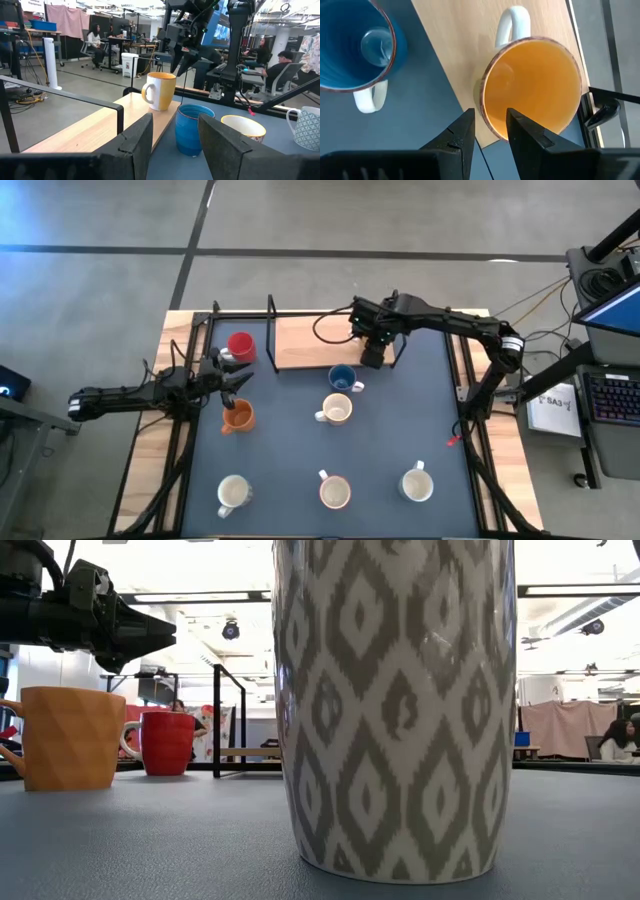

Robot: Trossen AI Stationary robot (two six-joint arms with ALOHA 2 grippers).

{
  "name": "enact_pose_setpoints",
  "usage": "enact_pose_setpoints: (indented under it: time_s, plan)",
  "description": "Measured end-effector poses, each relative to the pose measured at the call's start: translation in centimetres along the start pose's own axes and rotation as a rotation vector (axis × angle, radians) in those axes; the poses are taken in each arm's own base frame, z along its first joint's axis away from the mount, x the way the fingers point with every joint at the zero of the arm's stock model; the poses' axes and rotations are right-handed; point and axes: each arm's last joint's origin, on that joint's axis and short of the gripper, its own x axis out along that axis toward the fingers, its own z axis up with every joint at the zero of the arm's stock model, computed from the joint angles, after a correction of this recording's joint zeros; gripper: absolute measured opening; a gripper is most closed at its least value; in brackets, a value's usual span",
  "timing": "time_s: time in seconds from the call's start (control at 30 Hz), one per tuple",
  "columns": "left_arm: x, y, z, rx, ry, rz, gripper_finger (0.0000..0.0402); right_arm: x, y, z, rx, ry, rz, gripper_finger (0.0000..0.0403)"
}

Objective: Place coffee mugs
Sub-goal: Put the yellow cup on the shelf

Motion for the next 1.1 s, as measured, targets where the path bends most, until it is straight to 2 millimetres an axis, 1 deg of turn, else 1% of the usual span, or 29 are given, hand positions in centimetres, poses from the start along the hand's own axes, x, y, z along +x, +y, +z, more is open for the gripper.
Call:
enact_pose_setpoints:
  time_s: [0.1,0.23,0.4,0.5,0.63,0.77,0.97,1.1]
  plan:
    - [0.0,0.0,0.0,0.000,0.000,0.000,0.0141,0.4,0.0,0.1,-0.002,0.011,0.001,0.0101]
    - [0.0,0.0,0.0,0.000,0.000,0.000,0.0141,1.6,0.2,0.4,-0.007,0.042,0.003,0.0102]
    - [0.0,0.0,0.0,0.000,0.000,0.000,0.0141,3.1,0.4,1.0,-0.022,0.059,0.004,0.0093]
    - [0.0,0.0,0.0,0.000,0.000,0.000,0.0141,3.5,0.4,1.1,-0.031,0.072,0.005,0.0079]
    - [0.0,0.0,0.0,0.000,0.000,0.000,0.0141,3.8,0.1,1.1,-0.023,0.079,0.006,0.0046]
    - [0.0,0.0,0.0,0.000,0.000,0.000,0.0141,3.9,-0.6,1.0,-0.002,0.087,-0.001,0.0015]
    - [0.0,0.0,0.0,0.000,0.000,0.000,0.0141,4.1,-2.1,0.9,0.045,0.084,-0.009,0.0013]
    - [0.0,0.0,0.0,0.000,0.000,0.000,0.0141,4.3,-3.5,0.9,0.077,0.063,-0.021,0.0014]
